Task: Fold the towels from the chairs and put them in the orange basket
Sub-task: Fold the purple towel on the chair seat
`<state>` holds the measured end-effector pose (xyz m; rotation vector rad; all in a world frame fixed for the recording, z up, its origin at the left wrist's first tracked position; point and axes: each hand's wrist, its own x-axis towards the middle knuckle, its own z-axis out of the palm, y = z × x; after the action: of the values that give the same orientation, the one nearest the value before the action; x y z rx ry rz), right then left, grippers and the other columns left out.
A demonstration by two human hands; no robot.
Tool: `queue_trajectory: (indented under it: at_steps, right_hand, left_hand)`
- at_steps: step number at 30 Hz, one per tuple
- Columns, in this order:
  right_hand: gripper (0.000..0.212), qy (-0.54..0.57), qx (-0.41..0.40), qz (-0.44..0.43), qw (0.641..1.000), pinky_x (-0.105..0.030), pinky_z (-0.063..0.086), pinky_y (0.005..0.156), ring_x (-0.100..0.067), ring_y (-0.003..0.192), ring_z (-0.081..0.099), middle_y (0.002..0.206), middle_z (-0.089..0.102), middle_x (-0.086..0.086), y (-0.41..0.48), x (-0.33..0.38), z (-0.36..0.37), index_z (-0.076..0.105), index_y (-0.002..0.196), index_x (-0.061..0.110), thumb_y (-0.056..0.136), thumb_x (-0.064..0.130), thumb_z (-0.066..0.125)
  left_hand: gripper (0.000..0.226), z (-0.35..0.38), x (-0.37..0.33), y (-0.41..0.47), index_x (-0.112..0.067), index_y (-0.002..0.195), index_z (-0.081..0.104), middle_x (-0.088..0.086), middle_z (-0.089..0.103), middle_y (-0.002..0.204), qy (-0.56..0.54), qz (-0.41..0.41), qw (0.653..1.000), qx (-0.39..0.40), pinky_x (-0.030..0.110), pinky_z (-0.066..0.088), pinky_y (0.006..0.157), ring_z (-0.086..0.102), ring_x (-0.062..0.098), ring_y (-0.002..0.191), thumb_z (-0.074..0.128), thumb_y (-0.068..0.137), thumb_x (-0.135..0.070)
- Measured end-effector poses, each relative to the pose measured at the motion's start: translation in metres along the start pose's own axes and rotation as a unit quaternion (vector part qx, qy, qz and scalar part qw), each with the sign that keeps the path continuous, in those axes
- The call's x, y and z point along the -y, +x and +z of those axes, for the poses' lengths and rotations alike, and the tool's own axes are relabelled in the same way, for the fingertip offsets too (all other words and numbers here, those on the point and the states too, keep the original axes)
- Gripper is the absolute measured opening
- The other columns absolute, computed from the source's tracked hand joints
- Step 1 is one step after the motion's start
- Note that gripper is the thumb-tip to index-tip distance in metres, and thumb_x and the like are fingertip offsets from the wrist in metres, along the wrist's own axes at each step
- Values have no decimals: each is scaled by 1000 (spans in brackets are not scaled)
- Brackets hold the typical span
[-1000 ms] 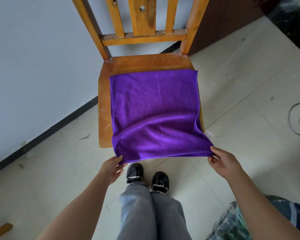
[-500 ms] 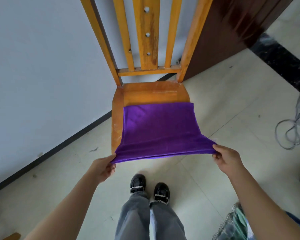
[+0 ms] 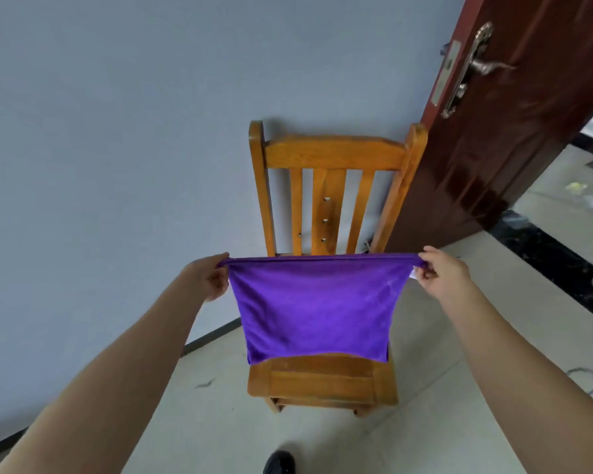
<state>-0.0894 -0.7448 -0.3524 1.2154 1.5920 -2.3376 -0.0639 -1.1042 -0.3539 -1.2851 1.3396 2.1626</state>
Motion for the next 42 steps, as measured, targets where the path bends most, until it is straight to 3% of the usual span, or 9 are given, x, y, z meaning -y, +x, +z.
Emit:
queue_trajectory:
  at_steps: [9,12,16,18,22,25,30,38,42]
  right_hand:
    - [25,11,30,-10,999,-8,37,33,-12,62,46,65,58,-6,-5,35,14,57,75,15,92,0,46]
    - [24,-22,18,52,998,-8,36,33,-12,64,45,75,55,-6,1,2,-16,58,77,15,93,2,45]
    - [27,-68,-10,150,986,-7,35,31,-11,63,42,47,62,-2,16,-69,-59,58,76,15,93,0,43]
    - [28,-77,-28,184,979,-7,34,31,-12,62,43,51,61,-5,24,-109,-76,58,75,12,93,-2,41]
    - [26,-104,-68,210,970,-9,36,29,-9,30,51,42,59,-7,49,-170,-97,58,73,5,91,-7,43]
    - [25,-113,-96,224,963,-11,37,28,-8,23,47,34,54,-7,62,-195,-105,55,70,3,91,-5,44]
    - [25,-78,-107,242,961,-16,42,29,-21,33,55,72,52,-14,92,-212,-98,53,72,-1,92,2,38]
    - [29,-30,-88,228,969,-18,47,34,-19,33,59,77,47,-19,134,-209,-57,48,75,-2,90,-4,23]
    - [14,-126,-62,221,965,-34,46,64,-31,84,62,83,46,-12,151,-222,-43,46,87,4,86,-1,33]
  left_hand:
    - [18,-2,-35,-18,-7,71,54,4,54,39,-30,61,998,15,11,42,38,44,7,28,59,88,-9]
    - [14,-19,-2,-6,-3,75,55,5,54,42,-6,36,999,-9,12,44,39,46,8,30,58,88,-5]
    - [19,-44,66,29,-3,70,52,4,49,35,48,-20,997,-62,12,40,34,43,9,25,57,88,-2]
    - [21,-57,103,50,-2,67,51,4,47,31,90,-53,990,-92,11,38,31,42,9,22,55,88,-1]
    - [17,-76,155,92,-2,74,54,4,46,30,146,-89,978,-120,12,36,29,40,9,21,50,91,-1]
    - [18,-82,175,104,-9,77,59,2,48,32,149,-97,978,-113,10,34,31,39,7,22,50,91,-1]
    - [19,-94,182,128,2,72,58,5,50,33,83,-141,981,-103,11,40,32,43,9,23,50,90,2]
    - [25,-67,162,180,-2,69,49,9,53,47,-45,-145,982,-115,14,46,34,49,9,28,48,93,-5]
    - [14,-49,155,196,-14,98,55,14,57,96,-39,-124,990,-49,25,54,50,61,24,74,52,94,-27]
